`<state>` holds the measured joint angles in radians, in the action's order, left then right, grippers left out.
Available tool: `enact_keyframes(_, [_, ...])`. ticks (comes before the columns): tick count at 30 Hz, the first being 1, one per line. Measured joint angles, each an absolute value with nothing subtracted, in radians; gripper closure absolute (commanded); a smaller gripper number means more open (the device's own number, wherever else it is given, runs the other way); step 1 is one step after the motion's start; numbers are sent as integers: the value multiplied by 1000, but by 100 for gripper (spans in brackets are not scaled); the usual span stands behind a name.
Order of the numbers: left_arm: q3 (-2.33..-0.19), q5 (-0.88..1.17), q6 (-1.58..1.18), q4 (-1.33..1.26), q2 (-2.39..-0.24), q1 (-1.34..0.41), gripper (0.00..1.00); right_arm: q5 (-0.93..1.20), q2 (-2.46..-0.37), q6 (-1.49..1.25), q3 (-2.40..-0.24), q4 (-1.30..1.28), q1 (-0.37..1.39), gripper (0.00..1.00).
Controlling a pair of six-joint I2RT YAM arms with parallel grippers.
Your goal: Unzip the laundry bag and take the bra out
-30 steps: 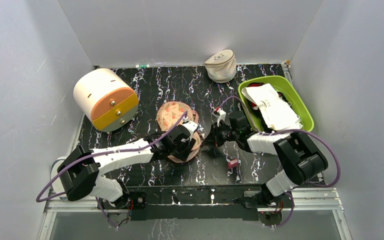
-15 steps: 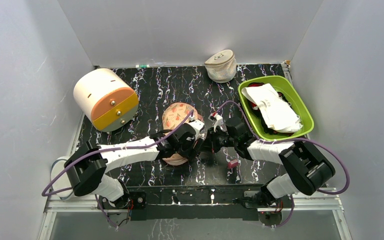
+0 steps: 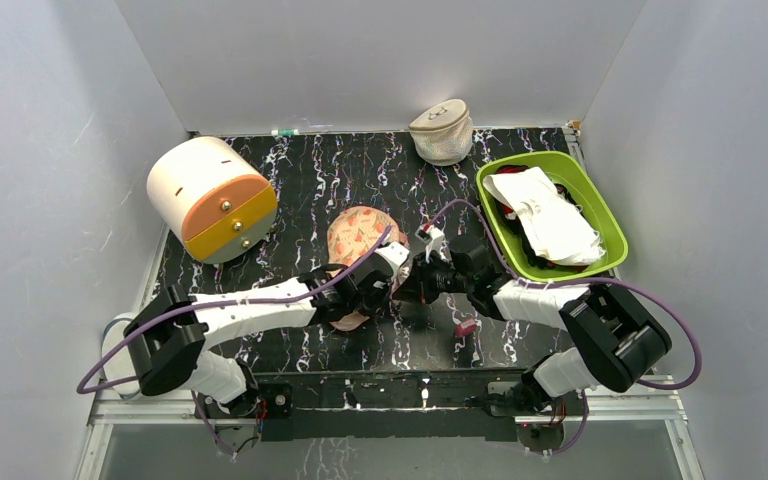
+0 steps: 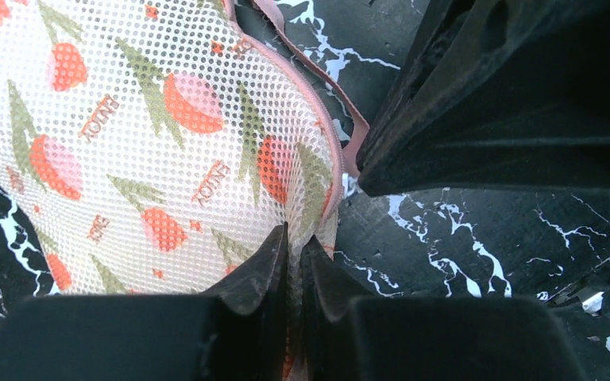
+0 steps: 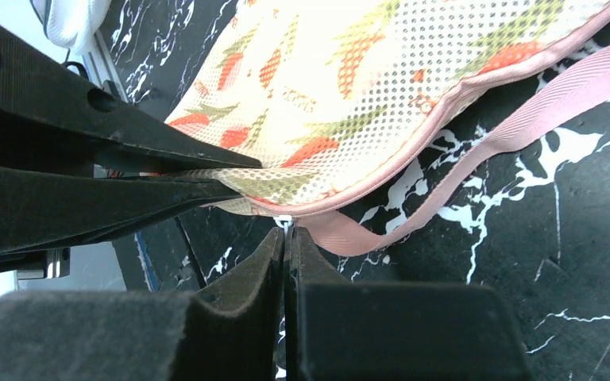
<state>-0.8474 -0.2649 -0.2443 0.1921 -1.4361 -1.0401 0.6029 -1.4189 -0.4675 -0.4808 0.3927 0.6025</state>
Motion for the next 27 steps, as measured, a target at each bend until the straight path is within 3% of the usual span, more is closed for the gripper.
enact_keyframes(4, [-830, -282, -236, 198, -1408, -1040, 100, 583, -1421, -449, -500, 383, 602, 100])
enact_keyframes(27, [-761, -323, -287, 249, -1271, -1040, 100, 692, -1766, -382, -737, 375, 418, 100])
